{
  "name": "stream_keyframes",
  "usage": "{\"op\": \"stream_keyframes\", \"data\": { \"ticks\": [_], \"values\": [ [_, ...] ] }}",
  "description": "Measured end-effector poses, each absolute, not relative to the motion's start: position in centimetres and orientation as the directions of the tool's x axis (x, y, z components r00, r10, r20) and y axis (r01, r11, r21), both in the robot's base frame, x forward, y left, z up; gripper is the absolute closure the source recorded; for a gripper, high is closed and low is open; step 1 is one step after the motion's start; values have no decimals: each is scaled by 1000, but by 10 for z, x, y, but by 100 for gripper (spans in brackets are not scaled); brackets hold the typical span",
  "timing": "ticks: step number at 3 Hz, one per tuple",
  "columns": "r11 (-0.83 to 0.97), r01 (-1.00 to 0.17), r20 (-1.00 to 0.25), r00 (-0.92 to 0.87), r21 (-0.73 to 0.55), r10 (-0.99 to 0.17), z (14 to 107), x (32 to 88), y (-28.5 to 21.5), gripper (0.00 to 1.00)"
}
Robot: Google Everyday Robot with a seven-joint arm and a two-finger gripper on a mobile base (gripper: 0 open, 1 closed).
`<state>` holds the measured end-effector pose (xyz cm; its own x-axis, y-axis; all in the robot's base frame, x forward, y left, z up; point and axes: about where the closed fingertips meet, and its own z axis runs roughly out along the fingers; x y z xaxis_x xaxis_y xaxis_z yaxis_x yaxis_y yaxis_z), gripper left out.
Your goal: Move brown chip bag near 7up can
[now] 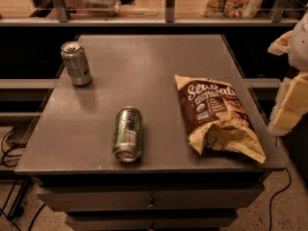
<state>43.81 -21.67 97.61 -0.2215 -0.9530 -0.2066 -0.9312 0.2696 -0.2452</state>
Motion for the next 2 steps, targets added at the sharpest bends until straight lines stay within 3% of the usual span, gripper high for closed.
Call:
{"op": "stream_keyframes", "data": {
  "ticks": [2],
  "values": [
    [276,-932,-284,-206,-234,-937,967,442,-211,0]
  ]
}}
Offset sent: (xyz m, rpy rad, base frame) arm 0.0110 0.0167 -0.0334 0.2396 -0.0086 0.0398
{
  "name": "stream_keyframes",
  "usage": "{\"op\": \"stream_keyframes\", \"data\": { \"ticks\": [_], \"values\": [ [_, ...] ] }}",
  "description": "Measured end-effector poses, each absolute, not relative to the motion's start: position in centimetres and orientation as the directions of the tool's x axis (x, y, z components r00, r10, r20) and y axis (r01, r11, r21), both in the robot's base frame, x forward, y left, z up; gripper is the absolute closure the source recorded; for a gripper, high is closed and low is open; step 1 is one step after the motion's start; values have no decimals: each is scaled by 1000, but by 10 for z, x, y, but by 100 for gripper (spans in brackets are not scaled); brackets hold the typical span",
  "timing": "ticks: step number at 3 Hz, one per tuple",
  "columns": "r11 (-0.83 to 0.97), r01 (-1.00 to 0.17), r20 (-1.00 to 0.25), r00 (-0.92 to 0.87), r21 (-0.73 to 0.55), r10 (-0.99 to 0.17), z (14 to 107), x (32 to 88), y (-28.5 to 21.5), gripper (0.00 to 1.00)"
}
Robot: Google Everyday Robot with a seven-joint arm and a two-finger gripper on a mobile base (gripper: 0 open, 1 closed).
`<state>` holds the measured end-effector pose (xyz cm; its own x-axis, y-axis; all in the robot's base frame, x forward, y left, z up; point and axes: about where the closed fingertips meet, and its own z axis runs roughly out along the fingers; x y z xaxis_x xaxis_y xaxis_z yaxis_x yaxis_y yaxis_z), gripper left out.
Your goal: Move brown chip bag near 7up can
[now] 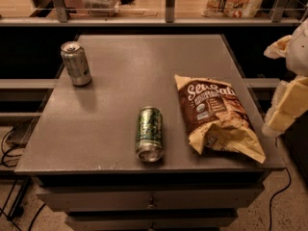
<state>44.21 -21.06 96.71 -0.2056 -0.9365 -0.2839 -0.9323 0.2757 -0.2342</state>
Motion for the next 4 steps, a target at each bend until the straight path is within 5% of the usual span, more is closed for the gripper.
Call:
{"op": "stream_keyframes", "data": {
  "ticks": [2,4],
  "values": [
    [303,-935,-451,-195,-182,-871,912,455,-177,0],
    [312,-943,-471,-225,-116,-853,865,466,-158,42]
  ]
}}
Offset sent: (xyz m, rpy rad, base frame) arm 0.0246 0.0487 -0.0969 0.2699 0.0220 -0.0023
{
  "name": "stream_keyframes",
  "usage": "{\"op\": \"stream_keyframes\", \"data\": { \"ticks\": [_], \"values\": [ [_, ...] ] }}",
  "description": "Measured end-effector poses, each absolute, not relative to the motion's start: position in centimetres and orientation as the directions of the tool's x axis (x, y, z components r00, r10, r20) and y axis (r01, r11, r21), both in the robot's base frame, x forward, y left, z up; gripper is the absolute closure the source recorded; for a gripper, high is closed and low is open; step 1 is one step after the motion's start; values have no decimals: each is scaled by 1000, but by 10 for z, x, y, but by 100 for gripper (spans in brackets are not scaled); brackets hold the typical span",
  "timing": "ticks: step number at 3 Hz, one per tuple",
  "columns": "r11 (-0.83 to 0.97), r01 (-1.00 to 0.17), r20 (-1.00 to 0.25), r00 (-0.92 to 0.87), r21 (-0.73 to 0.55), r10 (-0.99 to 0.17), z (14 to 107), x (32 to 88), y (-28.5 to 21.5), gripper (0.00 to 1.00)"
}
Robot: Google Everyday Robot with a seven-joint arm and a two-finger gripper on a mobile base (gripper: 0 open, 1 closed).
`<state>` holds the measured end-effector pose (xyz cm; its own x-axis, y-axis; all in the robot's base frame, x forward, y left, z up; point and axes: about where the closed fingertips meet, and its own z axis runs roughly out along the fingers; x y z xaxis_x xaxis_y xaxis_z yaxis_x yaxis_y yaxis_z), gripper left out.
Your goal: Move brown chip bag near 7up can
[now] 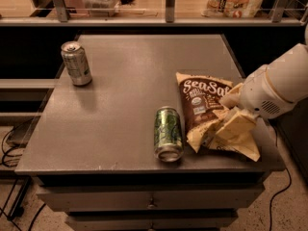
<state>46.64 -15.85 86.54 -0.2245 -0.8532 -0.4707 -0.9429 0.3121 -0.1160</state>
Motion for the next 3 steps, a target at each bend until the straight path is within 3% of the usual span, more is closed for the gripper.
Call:
{"op": "stream_keyframes", "data": {
  "ticks": [2,3],
  "values": [
    [256,-946,-469,-137,-199,-873,895,484,-137,88],
    [177,-949,-468,-36,-262,-883,920,501,-110,100]
  ]
}}
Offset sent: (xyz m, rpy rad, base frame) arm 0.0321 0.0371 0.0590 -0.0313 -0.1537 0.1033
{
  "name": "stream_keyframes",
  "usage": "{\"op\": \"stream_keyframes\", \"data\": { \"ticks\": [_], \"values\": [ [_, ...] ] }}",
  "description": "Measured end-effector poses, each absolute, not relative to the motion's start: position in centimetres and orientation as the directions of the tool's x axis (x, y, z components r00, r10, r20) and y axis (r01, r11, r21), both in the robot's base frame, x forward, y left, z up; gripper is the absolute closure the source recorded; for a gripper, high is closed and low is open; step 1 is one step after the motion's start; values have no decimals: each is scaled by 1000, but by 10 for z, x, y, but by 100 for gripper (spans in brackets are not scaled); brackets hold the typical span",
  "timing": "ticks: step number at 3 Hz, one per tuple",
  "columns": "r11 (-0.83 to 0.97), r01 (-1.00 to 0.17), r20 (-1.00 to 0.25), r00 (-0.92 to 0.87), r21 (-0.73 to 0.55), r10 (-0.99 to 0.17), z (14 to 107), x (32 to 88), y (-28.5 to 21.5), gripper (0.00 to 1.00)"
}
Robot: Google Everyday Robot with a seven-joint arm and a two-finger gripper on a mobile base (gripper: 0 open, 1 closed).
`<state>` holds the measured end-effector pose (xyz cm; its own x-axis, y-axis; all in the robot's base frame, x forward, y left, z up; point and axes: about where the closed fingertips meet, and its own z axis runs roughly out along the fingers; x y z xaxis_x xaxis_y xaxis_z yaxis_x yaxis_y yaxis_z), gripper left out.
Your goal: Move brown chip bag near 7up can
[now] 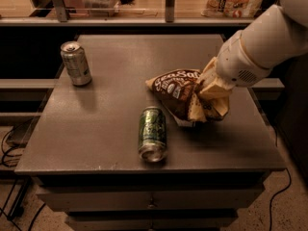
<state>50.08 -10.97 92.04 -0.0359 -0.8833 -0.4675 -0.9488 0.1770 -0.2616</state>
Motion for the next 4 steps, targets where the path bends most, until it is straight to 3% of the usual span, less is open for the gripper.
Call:
{"op": "stream_keyframes", "data": {
  "ticks": [3,4],
  "values": [
    [-62,-938,-465,226,-342,-856,950,549,12,100],
    [-97,-931,-479,268,-352,-836,943,573,55,75]
  ]
}}
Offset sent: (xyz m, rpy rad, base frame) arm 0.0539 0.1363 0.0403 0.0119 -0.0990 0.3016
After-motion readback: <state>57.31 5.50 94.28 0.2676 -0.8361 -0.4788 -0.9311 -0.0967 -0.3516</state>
